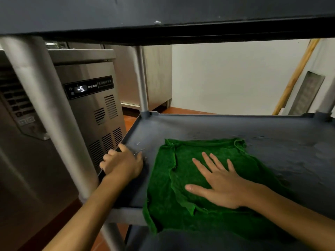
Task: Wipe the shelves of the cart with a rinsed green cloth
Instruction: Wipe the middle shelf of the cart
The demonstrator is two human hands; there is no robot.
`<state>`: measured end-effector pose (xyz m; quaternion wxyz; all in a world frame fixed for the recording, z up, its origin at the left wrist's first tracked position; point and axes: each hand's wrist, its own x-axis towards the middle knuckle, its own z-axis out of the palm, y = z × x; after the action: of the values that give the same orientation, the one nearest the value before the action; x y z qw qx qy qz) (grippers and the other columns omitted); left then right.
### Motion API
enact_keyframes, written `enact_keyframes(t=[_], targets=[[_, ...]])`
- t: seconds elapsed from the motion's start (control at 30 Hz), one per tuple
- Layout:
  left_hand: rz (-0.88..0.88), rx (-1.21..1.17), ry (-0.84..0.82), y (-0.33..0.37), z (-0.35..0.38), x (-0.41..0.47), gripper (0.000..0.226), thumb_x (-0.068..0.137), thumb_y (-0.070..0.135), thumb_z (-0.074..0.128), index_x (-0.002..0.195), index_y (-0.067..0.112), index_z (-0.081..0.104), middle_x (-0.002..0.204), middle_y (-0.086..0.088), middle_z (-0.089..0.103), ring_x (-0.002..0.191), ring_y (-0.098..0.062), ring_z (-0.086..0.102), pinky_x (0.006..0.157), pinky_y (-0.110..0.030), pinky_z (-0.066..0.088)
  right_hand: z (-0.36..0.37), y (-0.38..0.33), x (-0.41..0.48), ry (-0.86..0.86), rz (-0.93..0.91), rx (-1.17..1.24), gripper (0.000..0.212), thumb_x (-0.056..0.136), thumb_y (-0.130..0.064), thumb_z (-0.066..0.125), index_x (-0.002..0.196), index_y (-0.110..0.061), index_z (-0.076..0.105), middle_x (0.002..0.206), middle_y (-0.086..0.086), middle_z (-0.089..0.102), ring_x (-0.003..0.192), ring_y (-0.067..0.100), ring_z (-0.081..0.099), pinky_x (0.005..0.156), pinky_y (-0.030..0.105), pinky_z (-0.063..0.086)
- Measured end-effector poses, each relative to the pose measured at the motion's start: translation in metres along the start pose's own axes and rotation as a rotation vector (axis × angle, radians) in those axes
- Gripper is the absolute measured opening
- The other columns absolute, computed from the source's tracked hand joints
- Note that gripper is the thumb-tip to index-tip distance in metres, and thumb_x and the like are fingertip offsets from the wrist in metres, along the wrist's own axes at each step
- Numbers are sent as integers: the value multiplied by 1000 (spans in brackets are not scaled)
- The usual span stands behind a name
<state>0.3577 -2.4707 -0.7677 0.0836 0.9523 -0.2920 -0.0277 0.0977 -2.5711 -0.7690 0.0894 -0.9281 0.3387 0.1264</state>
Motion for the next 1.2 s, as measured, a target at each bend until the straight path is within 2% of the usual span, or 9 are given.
enact_keyframes(t=[0.2, 0.63, 0.83, 1.0, 1.2], targets=[[-29, -64, 26, 5, 1, -3, 83, 100, 68, 22, 162, 14, 12, 153, -29, 35, 135, -44, 40, 110, -48, 32, 0, -7, 12, 30, 49, 15, 100, 74, -94, 9, 151, -41, -25, 159, -2, -34, 148, 24, -30, 117, 63, -14], [-30, -152, 5, 9, -3, -14, 77, 103, 60, 23, 162, 12, 13, 154, -29, 32, 137, -42, 36, 112, -45, 28, -17, -28, 86, 117, 197, 75, 102, 75, -93, 8, 156, -37, -15, 163, 0, -27, 150, 29, -25, 117, 66, -7], [-21, -145, -14, 14, -4, -18, 77, 104, 61, 22, 162, 12, 11, 155, -30, 29, 139, -42, 35, 113, -47, 28, -23, -23, 112, 175, 226, 98, 90, 84, -85, 10, 157, -37, -14, 164, 1, -26, 150, 30, -24, 117, 66, -7], [-32, -145, -3, 13, -2, -15, 76, 102, 63, 22, 161, 14, 16, 151, -29, 35, 135, -43, 38, 112, -49, 28, -33, -22, 145, 223, 233, 137, 80, 95, -72, 15, 155, -33, -21, 163, 6, -28, 150, 33, -24, 116, 66, -9], [-34, -133, 17, 14, -3, -13, 73, 102, 62, 23, 158, 15, 21, 149, -28, 39, 133, -43, 41, 111, -48, 29, -49, -18, 186, 254, 244, 176, 79, 100, -64, 21, 156, -28, -22, 163, 10, -28, 149, 36, -24, 116, 67, -9]])
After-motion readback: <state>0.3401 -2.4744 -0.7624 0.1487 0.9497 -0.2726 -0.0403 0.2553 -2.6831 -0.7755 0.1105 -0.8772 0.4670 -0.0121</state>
